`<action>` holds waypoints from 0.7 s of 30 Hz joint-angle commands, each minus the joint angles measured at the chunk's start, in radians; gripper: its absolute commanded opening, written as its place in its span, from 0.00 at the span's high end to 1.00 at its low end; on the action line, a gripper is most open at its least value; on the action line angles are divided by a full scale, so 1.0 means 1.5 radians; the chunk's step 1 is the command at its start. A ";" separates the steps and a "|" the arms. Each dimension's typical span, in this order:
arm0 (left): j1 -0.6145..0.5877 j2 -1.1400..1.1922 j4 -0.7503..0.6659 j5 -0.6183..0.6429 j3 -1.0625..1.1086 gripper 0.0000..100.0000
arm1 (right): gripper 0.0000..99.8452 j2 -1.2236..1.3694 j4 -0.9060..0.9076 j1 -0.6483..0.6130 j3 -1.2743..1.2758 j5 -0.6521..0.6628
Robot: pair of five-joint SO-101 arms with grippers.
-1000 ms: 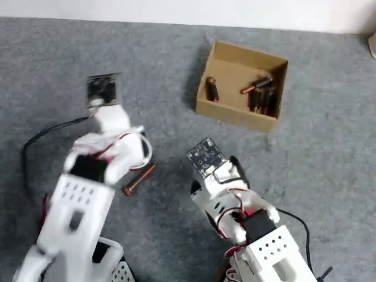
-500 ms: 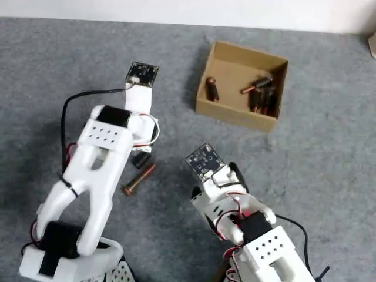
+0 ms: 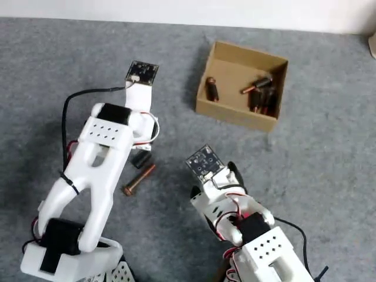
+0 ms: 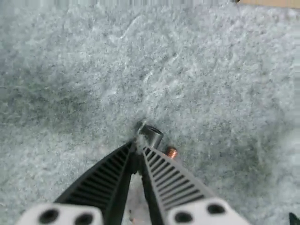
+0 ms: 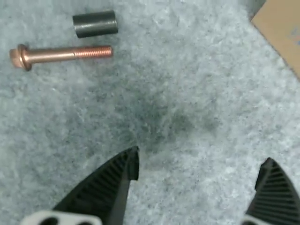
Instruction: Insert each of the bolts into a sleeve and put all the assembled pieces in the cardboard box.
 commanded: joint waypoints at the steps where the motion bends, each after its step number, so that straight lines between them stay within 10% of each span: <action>1: 0.028 -0.005 0.099 -0.005 -0.029 0.99 | 0.64 -0.006 -0.033 -0.007 0.010 -0.001; 21: 0.018 -0.002 0.167 -0.117 0.117 0.84 | 0.64 -0.006 -0.064 -0.004 0.034 -0.001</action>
